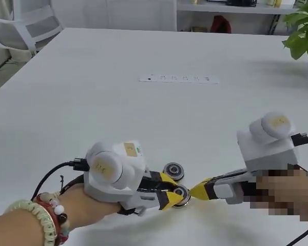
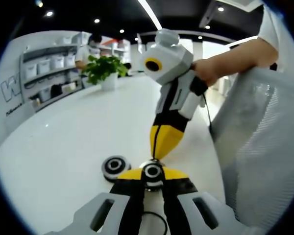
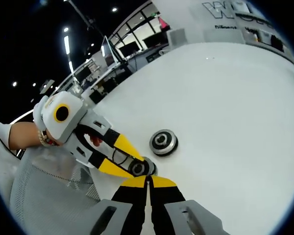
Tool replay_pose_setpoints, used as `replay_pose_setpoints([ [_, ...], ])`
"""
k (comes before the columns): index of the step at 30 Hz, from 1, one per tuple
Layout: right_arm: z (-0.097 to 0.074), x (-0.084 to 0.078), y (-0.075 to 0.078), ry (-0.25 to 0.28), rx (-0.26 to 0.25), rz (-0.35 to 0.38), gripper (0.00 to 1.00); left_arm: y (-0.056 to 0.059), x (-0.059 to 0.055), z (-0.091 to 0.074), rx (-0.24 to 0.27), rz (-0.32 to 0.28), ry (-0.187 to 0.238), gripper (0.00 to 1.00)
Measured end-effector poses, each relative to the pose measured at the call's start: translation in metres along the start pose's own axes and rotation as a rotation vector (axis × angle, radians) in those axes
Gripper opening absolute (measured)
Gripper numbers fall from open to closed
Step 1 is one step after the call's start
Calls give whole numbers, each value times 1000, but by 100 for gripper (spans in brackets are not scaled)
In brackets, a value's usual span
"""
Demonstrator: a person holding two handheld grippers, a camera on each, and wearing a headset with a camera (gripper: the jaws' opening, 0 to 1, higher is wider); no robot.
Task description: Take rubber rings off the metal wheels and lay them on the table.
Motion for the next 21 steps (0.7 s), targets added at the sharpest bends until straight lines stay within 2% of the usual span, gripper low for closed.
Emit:
replay_pose_setpoints([
  [7,0,2,-5,2,-9,18,0,0,0,0,14,-8,5,14],
  [11,0,4,-8,4,-17,-4,0,0,0,0,18,-15,7,14],
  [21,0,7,-5,16,-9,16,0,-1,0,0,26,-19,18,14],
])
Point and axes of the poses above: the centre of the closed fingertips' face, and the gripper's own axes: z roughly forward along the fingers, y roughly to its right, x roughly out of its top, the point moved 4 cm from there along -z, roughly backward along the fingers, and after that the axes turned 7 degrees about -x, right-handed, at the moved point
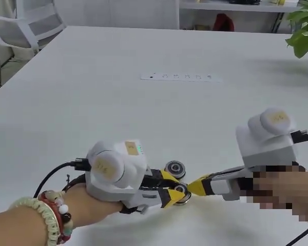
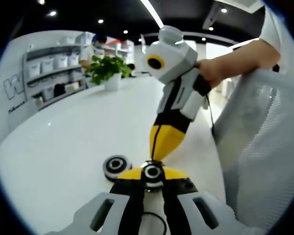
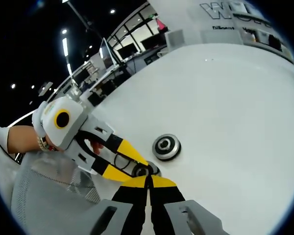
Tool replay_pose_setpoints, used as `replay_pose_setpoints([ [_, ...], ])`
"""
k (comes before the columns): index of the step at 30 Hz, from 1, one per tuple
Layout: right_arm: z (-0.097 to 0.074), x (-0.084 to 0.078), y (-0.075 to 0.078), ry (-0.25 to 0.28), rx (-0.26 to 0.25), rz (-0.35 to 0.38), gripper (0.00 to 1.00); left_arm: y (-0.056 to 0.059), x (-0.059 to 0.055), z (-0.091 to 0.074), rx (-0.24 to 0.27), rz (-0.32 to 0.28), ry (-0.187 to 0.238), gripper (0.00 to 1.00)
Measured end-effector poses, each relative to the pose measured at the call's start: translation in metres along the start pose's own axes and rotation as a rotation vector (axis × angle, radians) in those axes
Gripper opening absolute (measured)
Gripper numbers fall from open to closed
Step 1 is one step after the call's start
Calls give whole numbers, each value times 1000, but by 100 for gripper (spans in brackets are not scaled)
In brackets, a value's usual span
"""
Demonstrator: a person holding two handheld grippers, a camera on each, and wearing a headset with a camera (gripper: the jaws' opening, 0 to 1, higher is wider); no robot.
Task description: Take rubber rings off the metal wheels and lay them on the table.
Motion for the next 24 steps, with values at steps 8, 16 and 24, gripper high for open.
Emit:
replay_pose_setpoints([
  [8,-1,1,-4,4,17,6,0,0,0,0,0,3,1,14],
  [16,-1,4,-6,14,37,11,0,0,0,0,1,-1,3,14],
  [24,-4,8,-11,38,74,4,0,0,0,0,4,-5,6,14],
])
Point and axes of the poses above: the centre of the closed fingertips' face, and the gripper's own axes: z roughly forward along the fingers, y roughly to its right, x roughly out of its top, the point moved 4 cm from there along -z, roughly backward along the fingers, and after that the axes turned 7 degrees about -x, right-handed, at the moved point
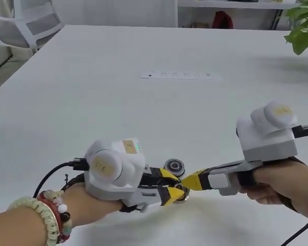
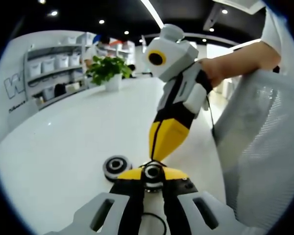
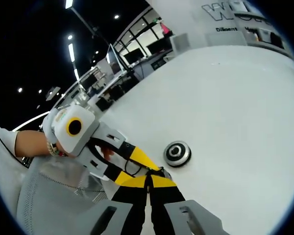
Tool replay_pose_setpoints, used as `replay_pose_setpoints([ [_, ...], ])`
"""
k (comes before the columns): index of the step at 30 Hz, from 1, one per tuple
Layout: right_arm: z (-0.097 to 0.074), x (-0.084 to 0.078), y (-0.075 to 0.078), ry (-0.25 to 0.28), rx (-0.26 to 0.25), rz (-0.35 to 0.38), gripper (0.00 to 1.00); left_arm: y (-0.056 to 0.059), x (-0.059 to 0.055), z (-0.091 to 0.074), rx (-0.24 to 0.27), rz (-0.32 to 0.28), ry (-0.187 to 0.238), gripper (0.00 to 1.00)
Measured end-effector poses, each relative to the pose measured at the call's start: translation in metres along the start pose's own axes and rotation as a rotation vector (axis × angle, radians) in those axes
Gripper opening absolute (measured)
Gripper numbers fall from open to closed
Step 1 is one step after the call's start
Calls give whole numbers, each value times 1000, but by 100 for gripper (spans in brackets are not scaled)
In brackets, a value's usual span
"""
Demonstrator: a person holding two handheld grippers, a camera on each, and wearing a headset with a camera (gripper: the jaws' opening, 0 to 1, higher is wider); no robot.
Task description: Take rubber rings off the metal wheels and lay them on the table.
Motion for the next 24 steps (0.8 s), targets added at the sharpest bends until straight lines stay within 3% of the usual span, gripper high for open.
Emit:
replay_pose_setpoints([
  [7,0,-4,11,-11,-50,3,0,0,2,2,5,-7,-26,14],
  [11,1,-5,12,-20,-57,6,0,0,5,1,-4,-24,-73,14],
  [14,1,-6,10,-22,-57,-2,0,2,6,-1,-18,11,-92,16],
  [20,0,-8,8,-30,-60,-9,0,3,21,-7,-32,9,-52,23],
  [24,0,-7,6,-20,-56,-12,0,5,35,-13,-32,15,-1,29],
])
Point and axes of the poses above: the centre of the closed fingertips' face, and the gripper's own axes: z roughly forward along the fingers, y roughly to its right, x roughly out of its top, the point moved 4 cm from there along -z, roughly backward along the fingers, and after that the axes turned 7 degrees about -x, right-handed, at the moved point
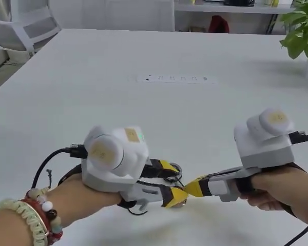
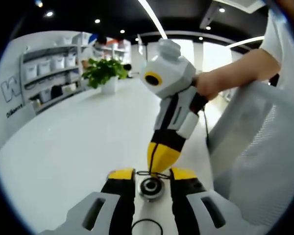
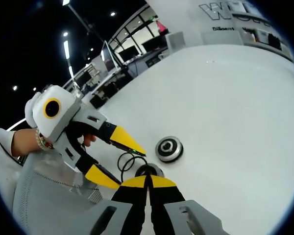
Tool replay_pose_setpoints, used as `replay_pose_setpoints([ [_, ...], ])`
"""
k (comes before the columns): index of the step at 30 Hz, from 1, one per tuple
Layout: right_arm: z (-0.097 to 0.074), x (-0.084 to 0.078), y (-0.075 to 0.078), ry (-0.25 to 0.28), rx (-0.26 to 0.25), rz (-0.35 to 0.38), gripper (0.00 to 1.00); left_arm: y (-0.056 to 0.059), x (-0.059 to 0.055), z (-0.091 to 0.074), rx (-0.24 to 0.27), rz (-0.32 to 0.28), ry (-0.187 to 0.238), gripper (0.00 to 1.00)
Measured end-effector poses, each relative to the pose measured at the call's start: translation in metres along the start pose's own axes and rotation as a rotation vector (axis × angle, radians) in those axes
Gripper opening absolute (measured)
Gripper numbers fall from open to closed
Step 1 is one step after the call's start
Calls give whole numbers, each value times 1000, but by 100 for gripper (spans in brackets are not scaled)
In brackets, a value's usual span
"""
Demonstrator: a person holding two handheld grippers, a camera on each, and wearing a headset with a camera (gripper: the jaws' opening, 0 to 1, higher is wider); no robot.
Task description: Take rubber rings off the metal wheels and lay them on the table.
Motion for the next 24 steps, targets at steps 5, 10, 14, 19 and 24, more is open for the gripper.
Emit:
replay_pose_setpoints([
  [5,0,1,0,5,4,3,0,6,8,-3,-18,39,-6,33],
  [10,-4,7,2,33,9,15,0,8,19,-14,-44,129,-56,38],
  [14,-7,10,3,50,4,16,0,9,32,-25,-42,144,-45,47],
  [19,-9,14,4,72,0,25,0,10,49,-46,-34,130,3,54],
  [24,-12,18,0,93,5,24,0,7,55,-74,26,139,16,57],
])
Point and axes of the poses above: the centre of the closed fingertips' face, and the gripper's own axes: z roughly forward along the fingers, y roughly to its right, x roughly out of its top, the point moved 4 cm from there along -z, roughly backward along the fingers, and after that the axes turned 7 degrees about -x, right-handed, at the moved point
